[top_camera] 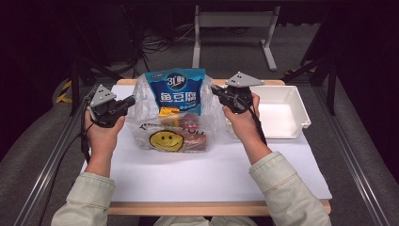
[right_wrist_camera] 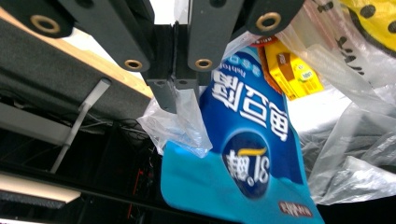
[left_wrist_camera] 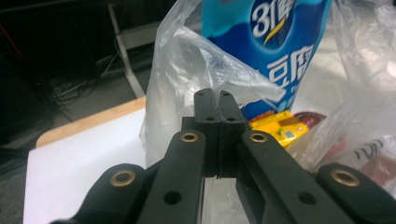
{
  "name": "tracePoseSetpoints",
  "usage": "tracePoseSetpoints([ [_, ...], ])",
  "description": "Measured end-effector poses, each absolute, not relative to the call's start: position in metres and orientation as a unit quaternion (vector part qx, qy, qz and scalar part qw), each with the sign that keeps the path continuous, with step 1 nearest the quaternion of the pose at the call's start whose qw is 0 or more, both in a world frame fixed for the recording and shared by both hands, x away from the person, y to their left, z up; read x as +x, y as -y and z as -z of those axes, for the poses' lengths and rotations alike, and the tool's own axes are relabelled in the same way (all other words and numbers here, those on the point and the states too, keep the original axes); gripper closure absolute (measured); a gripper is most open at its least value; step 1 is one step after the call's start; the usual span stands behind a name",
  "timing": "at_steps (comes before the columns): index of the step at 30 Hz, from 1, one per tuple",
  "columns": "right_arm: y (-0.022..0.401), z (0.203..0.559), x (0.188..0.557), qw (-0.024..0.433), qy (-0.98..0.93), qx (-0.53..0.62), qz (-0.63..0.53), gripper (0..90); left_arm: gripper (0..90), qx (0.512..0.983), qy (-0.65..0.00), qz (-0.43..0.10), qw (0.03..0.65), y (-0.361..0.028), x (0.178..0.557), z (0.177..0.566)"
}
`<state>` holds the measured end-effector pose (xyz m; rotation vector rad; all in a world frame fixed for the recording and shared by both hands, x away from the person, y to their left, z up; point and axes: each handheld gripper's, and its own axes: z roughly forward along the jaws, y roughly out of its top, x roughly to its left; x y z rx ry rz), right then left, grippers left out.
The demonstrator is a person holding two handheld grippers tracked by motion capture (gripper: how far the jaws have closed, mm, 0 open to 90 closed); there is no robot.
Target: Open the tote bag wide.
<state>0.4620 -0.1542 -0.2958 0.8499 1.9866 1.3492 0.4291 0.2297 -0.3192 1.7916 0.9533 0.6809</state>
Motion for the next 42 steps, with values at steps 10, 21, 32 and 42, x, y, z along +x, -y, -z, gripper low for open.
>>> tracePoseSetpoints([
  [10, 0.159, 0.33, 0.466, 0.271, -0.761, 0.346, -0.477, 89.4, 89.8, 0.742, -0.417, -0.262, 0.455, -0.238, 0.438, 0.346],
  [21, 0.162, 0.359, 0.467, 0.258, -0.774, 0.358, -0.455, 89.1, 89.9, 0.748, -0.433, -0.247, 0.438, -0.244, 0.441, 0.362],
  [32, 0.161, 0.378, 0.464, 0.242, -0.784, 0.358, -0.446, 88.2, 90.0, 0.761, -0.446, -0.228, 0.413, -0.247, 0.442, 0.385],
  [42, 0.16, 0.393, 0.46, 0.238, -0.795, 0.356, -0.429, 87.6, 90.0, 0.766, -0.467, -0.209, 0.389, -0.258, 0.444, 0.407],
])
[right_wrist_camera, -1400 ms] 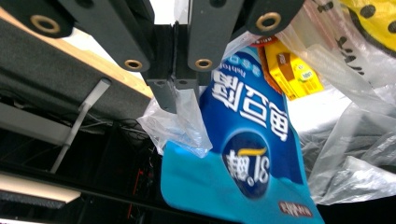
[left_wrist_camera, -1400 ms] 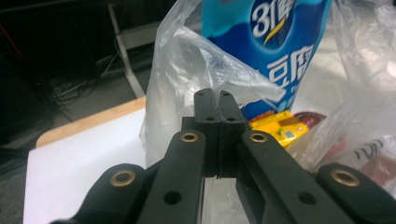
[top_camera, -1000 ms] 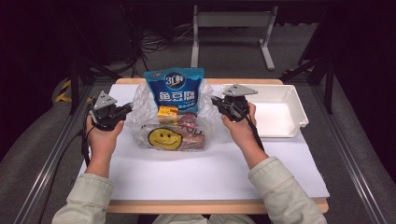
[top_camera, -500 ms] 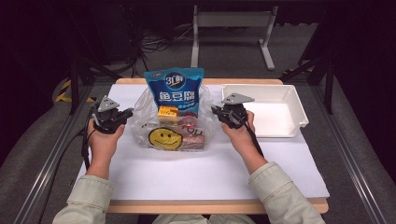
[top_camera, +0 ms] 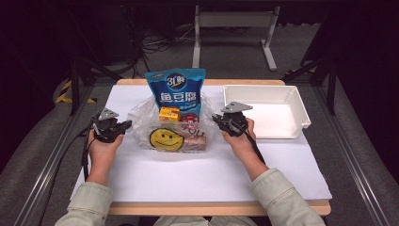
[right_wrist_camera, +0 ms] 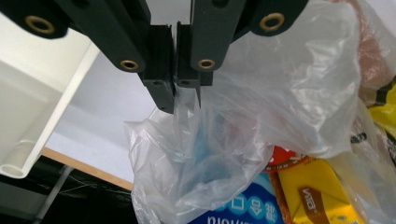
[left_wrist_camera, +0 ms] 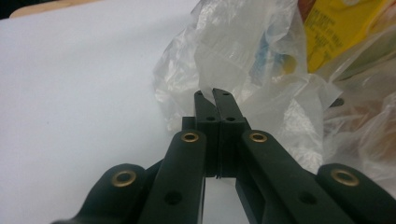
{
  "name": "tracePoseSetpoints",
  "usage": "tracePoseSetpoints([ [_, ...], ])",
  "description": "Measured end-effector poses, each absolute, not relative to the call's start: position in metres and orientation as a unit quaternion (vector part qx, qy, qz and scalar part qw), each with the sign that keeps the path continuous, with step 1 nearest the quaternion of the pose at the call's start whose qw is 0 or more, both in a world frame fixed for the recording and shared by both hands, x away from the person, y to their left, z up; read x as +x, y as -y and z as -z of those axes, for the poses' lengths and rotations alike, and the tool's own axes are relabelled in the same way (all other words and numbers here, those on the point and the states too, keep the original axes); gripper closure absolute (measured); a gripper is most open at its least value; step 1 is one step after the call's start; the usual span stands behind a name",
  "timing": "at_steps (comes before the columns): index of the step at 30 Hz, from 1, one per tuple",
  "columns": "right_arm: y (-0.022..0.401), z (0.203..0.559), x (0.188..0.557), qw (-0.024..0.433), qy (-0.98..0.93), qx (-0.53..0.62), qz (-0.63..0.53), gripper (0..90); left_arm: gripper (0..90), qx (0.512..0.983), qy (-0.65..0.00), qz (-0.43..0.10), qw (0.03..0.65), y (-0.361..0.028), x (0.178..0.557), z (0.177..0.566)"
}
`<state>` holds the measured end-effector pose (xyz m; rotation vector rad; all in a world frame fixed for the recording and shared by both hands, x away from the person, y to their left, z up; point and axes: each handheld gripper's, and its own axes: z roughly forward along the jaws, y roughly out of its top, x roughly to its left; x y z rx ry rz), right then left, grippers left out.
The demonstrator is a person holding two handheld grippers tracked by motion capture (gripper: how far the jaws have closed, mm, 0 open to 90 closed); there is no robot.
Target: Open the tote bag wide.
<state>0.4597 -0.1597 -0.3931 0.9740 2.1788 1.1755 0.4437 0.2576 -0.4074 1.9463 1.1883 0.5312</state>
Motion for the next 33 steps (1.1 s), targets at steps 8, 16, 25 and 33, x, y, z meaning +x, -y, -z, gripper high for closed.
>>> tracePoseSetpoints([
  [8, 0.159, 0.403, 0.453, 0.235, -0.81, 0.343, -0.414, 87.0, 90.0, 0.767, -0.477, -0.188, 0.385, -0.261, 0.446, 0.421],
  [16, 0.161, 0.42, 0.448, 0.227, -0.824, 0.343, -0.39, 88.2, 90.0, 0.765, -0.488, -0.182, 0.378, -0.265, 0.448, 0.429],
  [25, 0.165, 0.43, 0.442, 0.226, -0.835, 0.346, -0.364, 90.0, 90.0, 0.762, -0.497, -0.179, 0.376, -0.27, 0.448, 0.433],
  [33, 0.167, 0.434, 0.437, 0.22, -0.844, 0.347, -0.345, 90.0, 90.0, 0.759, -0.505, -0.177, 0.371, -0.275, 0.449, 0.439],
])
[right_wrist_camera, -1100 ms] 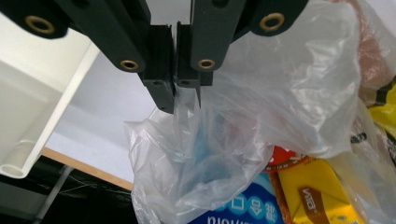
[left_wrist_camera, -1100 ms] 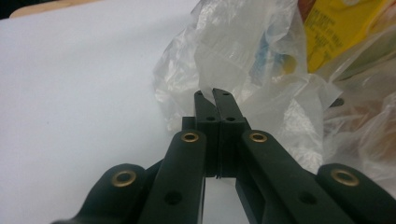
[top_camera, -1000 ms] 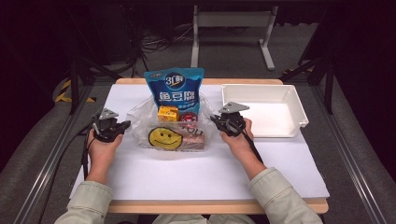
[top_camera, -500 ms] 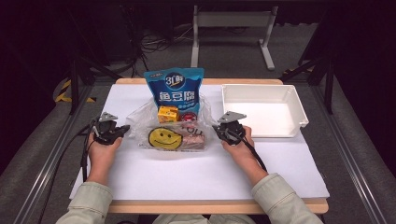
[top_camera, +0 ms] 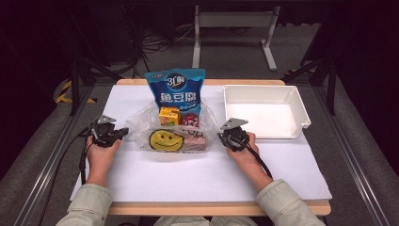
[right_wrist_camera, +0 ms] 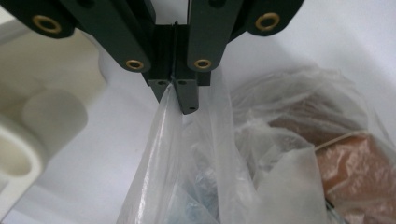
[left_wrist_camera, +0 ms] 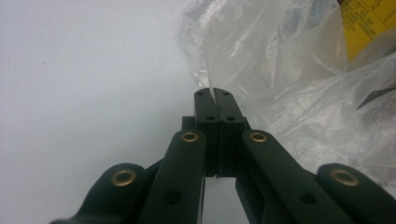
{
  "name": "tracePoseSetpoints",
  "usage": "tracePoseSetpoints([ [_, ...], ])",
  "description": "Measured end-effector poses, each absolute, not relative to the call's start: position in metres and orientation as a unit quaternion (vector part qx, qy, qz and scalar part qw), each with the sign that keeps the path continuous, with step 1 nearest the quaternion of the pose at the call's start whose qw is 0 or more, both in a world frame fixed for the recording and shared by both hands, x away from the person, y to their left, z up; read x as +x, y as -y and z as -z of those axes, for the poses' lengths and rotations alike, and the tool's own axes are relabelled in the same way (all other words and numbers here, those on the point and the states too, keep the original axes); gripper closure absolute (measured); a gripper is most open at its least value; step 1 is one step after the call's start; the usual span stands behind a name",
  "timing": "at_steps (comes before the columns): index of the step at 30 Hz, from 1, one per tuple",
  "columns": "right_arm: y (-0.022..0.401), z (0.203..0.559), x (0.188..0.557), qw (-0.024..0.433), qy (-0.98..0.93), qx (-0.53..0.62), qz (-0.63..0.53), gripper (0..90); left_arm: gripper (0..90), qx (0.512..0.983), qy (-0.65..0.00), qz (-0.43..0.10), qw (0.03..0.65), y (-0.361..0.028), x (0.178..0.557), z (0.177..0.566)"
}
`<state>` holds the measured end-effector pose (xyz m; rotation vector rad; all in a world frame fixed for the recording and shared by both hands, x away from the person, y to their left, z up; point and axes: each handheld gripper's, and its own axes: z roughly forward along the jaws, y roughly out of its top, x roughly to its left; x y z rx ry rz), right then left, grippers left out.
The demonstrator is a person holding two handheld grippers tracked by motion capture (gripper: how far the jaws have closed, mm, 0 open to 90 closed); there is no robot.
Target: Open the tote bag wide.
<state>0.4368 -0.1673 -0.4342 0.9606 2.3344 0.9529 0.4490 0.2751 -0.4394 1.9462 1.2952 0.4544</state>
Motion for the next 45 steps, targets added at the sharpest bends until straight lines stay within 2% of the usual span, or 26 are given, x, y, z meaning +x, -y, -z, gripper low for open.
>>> tracePoseSetpoints([
  [11, 0.173, 0.44, 0.433, 0.198, -0.848, 0.355, -0.341, 90.0, 89.5, 0.757, -0.502, -0.167, 0.383, -0.273, 0.447, 0.437],
  [13, 0.173, 0.439, 0.432, 0.196, -0.846, 0.354, -0.346, 89.3, 83.2, 0.755, -0.497, -0.164, 0.395, -0.274, 0.446, 0.435],
  [17, 0.176, 0.433, 0.428, 0.197, -0.838, 0.355, -0.364, 83.9, 63.4, 0.753, -0.488, -0.166, 0.408, -0.274, 0.442, 0.428],
  [18, 0.177, 0.431, 0.428, 0.199, -0.837, 0.354, -0.367, 82.7, 63.4, 0.752, -0.486, -0.167, 0.414, -0.274, 0.44, 0.425],
  [20, 0.178, 0.425, 0.425, 0.198, -0.835, 0.35, -0.377, 78.7, 54.6, 0.745, -0.473, -0.176, 0.435, -0.276, 0.432, 0.411],
  [21, 0.178, 0.425, 0.425, 0.198, -0.835, 0.35, -0.377, 78.7, 47.2, 0.745, -0.473, -0.176, 0.435, -0.276, 0.432, 0.411],
  [23, 0.178, 0.419, 0.42, 0.2, -0.833, 0.345, -0.385, 68.2, 45.7, 0.737, -0.463, -0.186, 0.455, -0.276, 0.425, 0.404],
  [24, 0.178, 0.419, 0.42, 0.2, -0.833, 0.345, -0.385, 68.2, 44.1, 0.737, -0.463, -0.186, 0.455, -0.276, 0.425, 0.404],
  [28, 0.18, 0.408, 0.412, 0.21, -0.825, 0.332, -0.406, 55.2, 39.6, 0.734, -0.452, -0.198, 0.466, -0.277, 0.415, 0.389],
  [31, 0.182, 0.401, 0.41, 0.223, -0.82, 0.326, -0.414, 53.4, 39.0, 0.723, -0.435, -0.21, 0.493, -0.277, 0.405, 0.374],
  [39, 0.189, 0.382, 0.403, 0.234, -0.799, 0.32, -0.452, 45.4, 38.0, 0.728, -0.403, -0.211, 0.513, -0.262, 0.388, 0.353],
  [45, 0.199, 0.365, 0.397, 0.244, -0.777, 0.316, -0.487, 44.4, 38.0, 0.739, -0.359, -0.204, 0.533, -0.243, 0.377, 0.339],
])
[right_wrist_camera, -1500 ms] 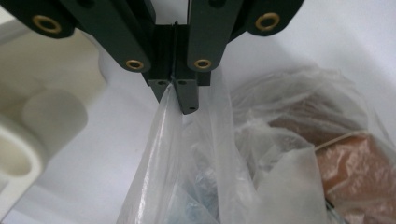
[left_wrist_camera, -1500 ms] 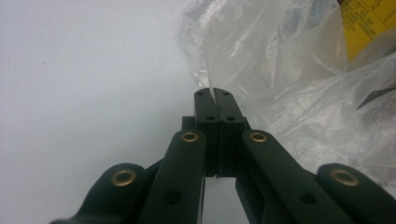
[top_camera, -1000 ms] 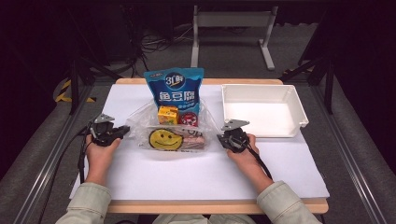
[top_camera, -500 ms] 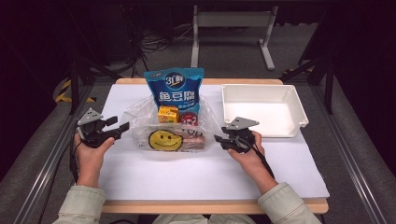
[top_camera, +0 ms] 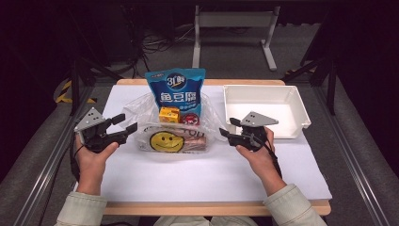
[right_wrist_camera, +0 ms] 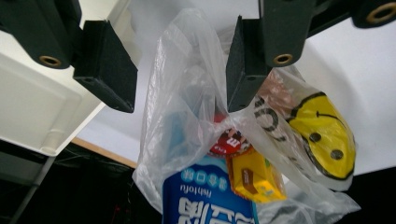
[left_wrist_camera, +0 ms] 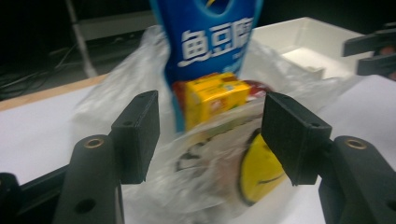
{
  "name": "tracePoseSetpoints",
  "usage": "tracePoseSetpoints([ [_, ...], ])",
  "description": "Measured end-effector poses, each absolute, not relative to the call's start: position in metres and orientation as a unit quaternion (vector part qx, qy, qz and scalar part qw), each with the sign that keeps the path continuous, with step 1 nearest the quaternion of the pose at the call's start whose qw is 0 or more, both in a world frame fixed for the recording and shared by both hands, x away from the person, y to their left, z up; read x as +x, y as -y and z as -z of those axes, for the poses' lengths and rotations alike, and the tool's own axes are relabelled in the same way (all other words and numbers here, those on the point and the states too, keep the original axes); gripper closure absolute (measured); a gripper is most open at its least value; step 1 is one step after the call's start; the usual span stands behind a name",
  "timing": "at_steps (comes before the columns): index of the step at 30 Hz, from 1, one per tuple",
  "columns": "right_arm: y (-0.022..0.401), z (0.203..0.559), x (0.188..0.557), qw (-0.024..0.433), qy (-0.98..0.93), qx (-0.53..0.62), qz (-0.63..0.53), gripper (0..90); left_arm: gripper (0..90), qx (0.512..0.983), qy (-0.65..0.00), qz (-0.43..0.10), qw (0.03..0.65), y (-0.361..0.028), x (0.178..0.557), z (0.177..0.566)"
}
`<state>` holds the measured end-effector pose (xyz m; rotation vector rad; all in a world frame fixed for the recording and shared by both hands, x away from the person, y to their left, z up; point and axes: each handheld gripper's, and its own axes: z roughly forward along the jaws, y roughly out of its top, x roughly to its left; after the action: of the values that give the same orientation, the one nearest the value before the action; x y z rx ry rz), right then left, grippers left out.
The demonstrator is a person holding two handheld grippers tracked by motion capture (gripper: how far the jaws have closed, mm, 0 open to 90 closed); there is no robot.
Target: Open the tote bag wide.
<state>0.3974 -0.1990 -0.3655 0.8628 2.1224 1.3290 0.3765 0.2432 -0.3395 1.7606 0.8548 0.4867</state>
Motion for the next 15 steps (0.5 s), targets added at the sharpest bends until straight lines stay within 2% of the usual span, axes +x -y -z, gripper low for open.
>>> tracePoseSetpoints([
  [8, 0.202, 0.355, 0.392, 0.244, -0.77, 0.306, -0.504, 44.3, 36.1, 0.756, -0.31, -0.19, 0.544, -0.216, 0.372, 0.334],
  [15, 0.202, 0.354, 0.391, 0.232, -0.772, 0.298, -0.51, 44.1, 31.4, 0.771, -0.294, -0.176, 0.537, -0.204, 0.393, 0.348],
])
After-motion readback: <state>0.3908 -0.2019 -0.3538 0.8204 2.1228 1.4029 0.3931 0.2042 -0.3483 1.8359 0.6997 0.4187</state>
